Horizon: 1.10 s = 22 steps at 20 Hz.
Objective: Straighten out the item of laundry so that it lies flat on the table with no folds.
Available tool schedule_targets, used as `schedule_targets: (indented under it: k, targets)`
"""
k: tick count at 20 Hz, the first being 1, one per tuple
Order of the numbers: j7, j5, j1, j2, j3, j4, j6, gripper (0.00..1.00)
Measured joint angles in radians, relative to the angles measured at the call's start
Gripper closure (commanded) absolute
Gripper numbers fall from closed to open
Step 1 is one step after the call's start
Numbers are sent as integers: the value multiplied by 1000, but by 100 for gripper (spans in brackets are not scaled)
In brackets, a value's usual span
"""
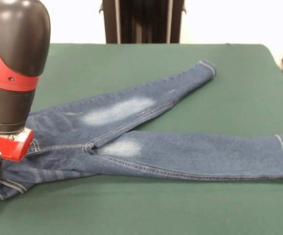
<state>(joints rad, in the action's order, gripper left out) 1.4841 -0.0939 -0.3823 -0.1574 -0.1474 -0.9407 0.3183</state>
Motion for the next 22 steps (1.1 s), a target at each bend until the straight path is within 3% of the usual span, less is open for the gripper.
schedule_targets:
  k: [22]
  targets:
    - [0, 2, 0, -29, -6, 1, 27, 0]
